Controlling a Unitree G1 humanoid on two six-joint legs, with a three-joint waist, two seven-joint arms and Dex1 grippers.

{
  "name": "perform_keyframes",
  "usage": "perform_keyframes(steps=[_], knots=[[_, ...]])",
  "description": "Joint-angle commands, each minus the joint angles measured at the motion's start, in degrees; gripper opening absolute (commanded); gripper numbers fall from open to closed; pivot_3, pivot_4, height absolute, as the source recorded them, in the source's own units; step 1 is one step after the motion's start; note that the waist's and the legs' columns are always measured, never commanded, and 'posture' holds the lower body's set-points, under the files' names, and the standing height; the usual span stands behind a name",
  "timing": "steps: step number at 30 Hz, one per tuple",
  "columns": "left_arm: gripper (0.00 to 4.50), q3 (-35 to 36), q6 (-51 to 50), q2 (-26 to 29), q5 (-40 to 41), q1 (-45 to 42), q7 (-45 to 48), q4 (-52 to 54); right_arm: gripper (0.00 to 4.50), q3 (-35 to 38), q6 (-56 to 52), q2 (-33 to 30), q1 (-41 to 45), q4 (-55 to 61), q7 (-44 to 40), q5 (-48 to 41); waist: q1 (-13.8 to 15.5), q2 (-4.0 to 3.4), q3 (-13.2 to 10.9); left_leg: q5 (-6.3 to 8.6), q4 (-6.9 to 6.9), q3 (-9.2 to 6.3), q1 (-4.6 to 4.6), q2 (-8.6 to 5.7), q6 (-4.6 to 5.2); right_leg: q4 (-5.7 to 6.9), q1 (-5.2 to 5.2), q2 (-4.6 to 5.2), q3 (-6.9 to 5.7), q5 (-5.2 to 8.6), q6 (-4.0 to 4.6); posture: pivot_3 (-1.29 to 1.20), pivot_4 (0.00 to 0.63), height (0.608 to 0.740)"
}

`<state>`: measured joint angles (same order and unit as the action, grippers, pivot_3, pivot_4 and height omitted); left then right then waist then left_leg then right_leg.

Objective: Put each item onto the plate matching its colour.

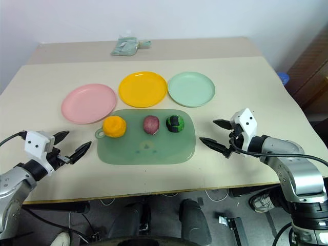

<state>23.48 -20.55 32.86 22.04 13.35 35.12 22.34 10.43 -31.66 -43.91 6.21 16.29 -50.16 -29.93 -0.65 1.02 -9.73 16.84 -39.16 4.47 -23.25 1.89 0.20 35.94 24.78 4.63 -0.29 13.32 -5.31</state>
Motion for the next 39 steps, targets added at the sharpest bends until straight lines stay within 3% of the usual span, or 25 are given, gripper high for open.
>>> perform_keyframes(steps=[1, 23, 39], knots=[[4.5, 0.31, 1.59, -0.67, 0.58, -0.22, -0.53, 1.94, 4.45, 0.78, 1.61, 0.09, 0.97, 1.2, -0.02, 0.0, 0.0, 0.0, 0.0, 0.0, 0.0, 0.0, 0.0, 0.0, 0.0, 0.0, 0.0, 0.0, 0.0, 0.0, 0.0, 0.0, 0.15, 0.74], [4.5, -3.19, 0.65, -0.93, 0.61, -5.02, -0.57, 1.06, 4.45, -2.66, 5.87, 5.11, 1.33, 1.25, 3.05, 2.59, 0.04, 0.0, 0.0, 0.0, -0.01, 0.0, 0.01, -0.04, 0.0, 0.02, -0.01, -0.04, 0.0, -0.01, -0.01, 0.0, 0.15, 0.74], [4.5, -7.54, -3.19, 0.6, 0.27, -11.2, -1.13, 0.92, 4.45, -3.92, 2.34, 5.68, 0.0, 5.74, 1.32, -1.06, 0.05, 0.01, 0.0, -0.01, -0.02, -0.02, 0.03, -0.06, 0.0, 0.04, -0.05, -0.04, 0.0, -0.01, -0.02, 0.0, 0.15, 0.74]])
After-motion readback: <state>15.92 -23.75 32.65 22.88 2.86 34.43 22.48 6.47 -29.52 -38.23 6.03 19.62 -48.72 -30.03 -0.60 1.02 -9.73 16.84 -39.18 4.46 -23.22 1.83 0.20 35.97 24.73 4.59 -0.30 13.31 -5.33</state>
